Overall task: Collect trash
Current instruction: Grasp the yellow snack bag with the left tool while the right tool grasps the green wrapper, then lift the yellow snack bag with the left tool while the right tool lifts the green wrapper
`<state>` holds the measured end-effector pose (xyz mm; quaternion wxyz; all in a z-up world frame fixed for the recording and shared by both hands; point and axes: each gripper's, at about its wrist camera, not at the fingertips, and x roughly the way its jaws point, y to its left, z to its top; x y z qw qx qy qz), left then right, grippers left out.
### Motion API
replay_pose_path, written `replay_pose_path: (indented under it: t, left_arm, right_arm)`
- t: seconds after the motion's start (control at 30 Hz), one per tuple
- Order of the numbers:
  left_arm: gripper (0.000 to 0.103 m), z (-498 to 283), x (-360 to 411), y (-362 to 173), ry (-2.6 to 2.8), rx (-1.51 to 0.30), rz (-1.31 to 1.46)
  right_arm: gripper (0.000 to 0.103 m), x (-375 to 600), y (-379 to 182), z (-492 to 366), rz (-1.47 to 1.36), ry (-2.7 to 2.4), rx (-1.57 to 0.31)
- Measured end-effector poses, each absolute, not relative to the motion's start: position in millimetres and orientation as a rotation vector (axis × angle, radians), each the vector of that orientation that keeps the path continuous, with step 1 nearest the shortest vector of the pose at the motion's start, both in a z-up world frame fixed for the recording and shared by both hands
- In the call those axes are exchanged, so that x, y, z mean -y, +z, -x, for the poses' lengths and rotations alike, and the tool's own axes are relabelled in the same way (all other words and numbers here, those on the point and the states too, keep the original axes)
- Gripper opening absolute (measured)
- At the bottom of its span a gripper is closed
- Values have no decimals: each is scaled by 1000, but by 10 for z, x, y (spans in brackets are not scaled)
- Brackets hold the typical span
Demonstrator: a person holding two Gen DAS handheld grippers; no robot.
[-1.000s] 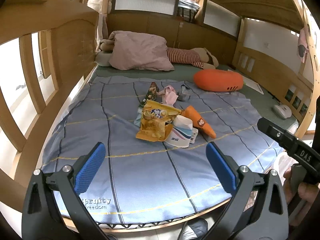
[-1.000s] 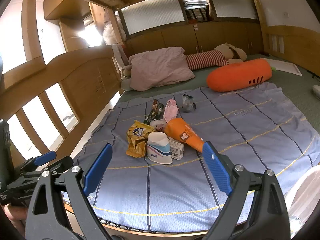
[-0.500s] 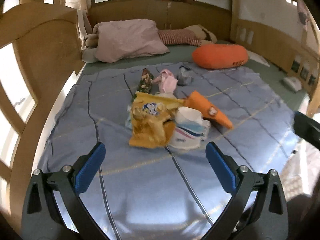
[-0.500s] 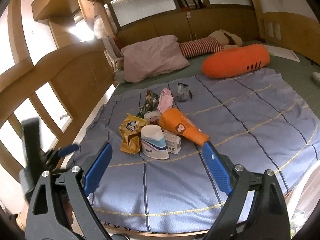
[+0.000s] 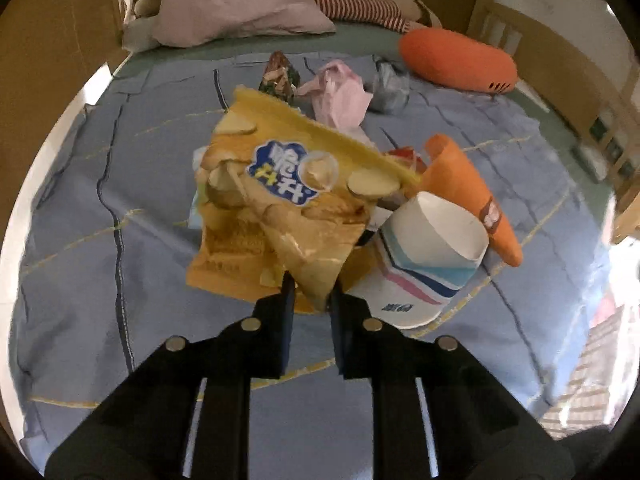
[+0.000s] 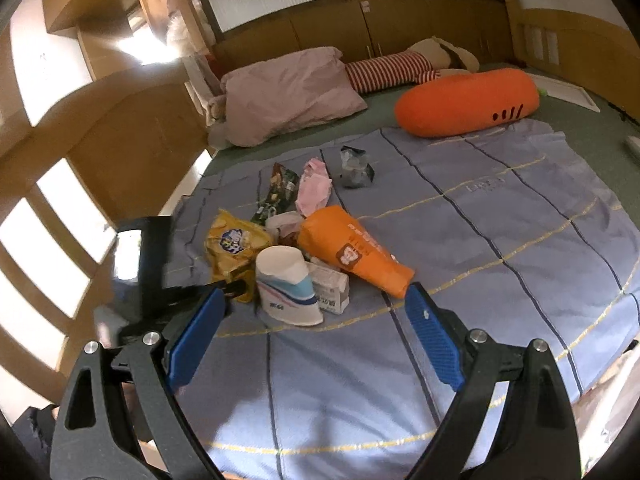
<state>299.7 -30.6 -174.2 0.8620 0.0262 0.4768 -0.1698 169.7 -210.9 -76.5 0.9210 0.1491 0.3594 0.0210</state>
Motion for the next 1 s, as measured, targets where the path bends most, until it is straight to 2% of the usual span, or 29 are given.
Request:
replay_pose_path:
  t: [0.1, 0.17, 0.3, 0.4, 0.47, 0.53, 0.73, 0.8, 0.83, 0.87, 0.9, 1.0]
  left_arm:
    - [16, -2857, 51, -1357, -368, -952, 24]
    - [16, -2628, -159, -894, -392, -840, 81]
    - [16, -2242, -539, -325, -317, -628, 80]
    - [16, -2154, -801, -223, -247, -572, 137]
    - [16, -2122, -934, -205, -210, -552, 169]
    - [16, -2141, -1000, -217, -195, -545, 176]
    - [16, -2186, -1035, -235, -226, -554, 205]
    - [16, -2197, -1068, -212, -226, -549, 203]
    - [16, -2198, -1071, -217, -233, -552, 214]
    - [16, -2191, -1064, -226, -239, -555, 223]
    - [16, -2198, -1050, -237, -242, -560, 226]
    - [16, -2226, -975, -282, -250, -578, 206]
  right_arm:
    - [90, 2083, -802, -1869, -307, 41, -755]
    - [90, 2030, -756, -2039, -312, 71, -750]
    - [90, 1799, -548, -2614, -302, 111, -735]
    - [89, 1556, -559, -3320, -306, 133, -825]
    - [84, 1383, -771, -3911, -333, 136, -948]
    - [75, 1261, -987, -4311, -355, 123, -1038]
    - [61, 1011, -1686, -5078, -349, 7, -1249]
    - [60, 1044, -1881, -5188, -371, -35, -1289]
    - [55, 1064, -1980, -5233, -386, -51, -1303]
    - [46, 1065, -2045, -5246, -392, -51, -1312]
    - [21, 1056, -2096, -5238, -403, -25, -1315]
    - [17, 1070, -1906, -5121, -403, 38, -1218]
